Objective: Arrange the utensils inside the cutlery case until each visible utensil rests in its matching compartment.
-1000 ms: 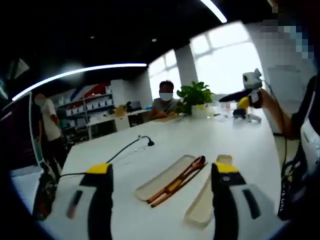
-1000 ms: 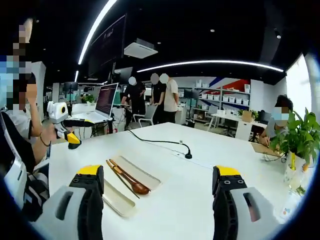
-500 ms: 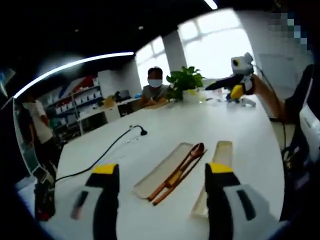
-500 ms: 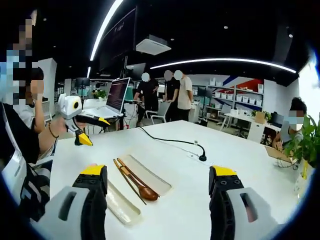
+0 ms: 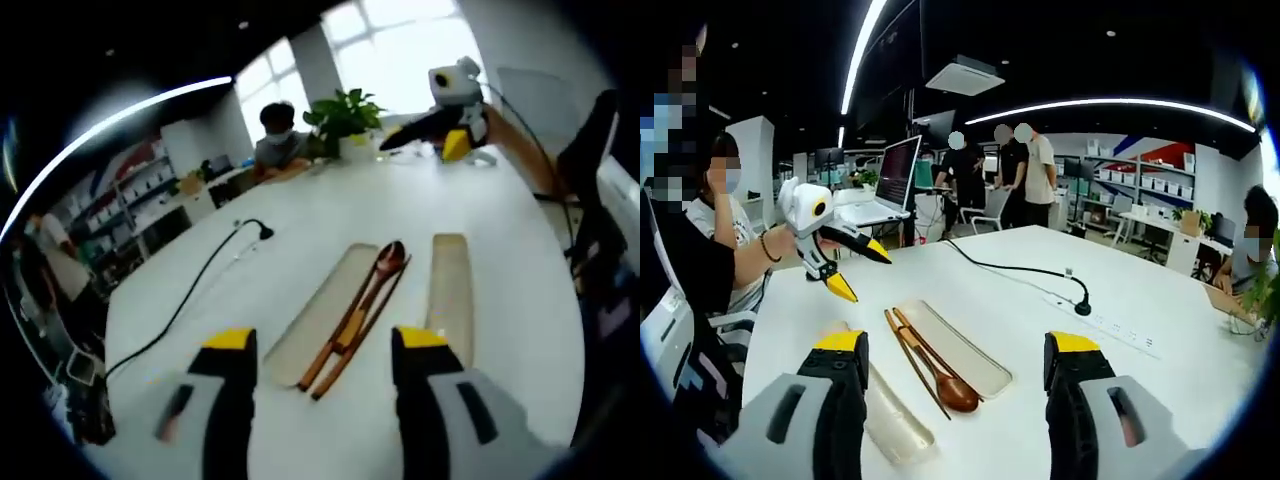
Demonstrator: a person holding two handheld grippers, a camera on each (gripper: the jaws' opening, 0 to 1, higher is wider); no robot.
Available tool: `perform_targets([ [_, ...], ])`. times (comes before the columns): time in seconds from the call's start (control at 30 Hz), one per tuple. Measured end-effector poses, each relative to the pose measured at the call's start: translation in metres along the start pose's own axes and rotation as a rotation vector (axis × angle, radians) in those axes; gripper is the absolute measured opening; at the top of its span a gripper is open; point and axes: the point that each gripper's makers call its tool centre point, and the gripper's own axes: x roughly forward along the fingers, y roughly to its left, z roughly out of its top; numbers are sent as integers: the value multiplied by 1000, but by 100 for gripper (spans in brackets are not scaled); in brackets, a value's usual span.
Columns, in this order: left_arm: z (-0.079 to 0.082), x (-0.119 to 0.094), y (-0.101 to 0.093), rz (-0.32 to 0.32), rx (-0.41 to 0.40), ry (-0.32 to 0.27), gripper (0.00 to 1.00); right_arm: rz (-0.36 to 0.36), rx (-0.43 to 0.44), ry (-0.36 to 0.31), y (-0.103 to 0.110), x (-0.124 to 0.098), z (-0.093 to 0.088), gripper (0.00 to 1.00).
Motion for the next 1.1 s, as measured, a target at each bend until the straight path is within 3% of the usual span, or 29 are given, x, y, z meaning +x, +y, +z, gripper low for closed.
perform_targets([
  [0.2,-16,15,-8,-59,65,87,49,56,-35,53,10,22,-10,68],
  [0.27,-21,19,-9,-80,80,115,45,55,-85,54,10,28,-10,60],
  [0.37,-30,26,-10,-107,102,155,40,75,-123,94,15,39,-16,60],
  [0.57,-49,35,-10,-160,144,250,35,177,-88,130,31,60,-29,51],
  [0.63,-52,37,-10,-166,149,268,30,216,-84,157,38,66,-36,47],
  [0.8,-56,41,-13,-198,170,312,30,286,-101,210,52,77,-50,40],
  [0.9,-61,41,-14,-226,120,343,30,315,-121,254,58,84,-59,37],
  [1.1,-64,42,-13,-235,128,366,26,348,-90,292,63,96,-71,27],
])
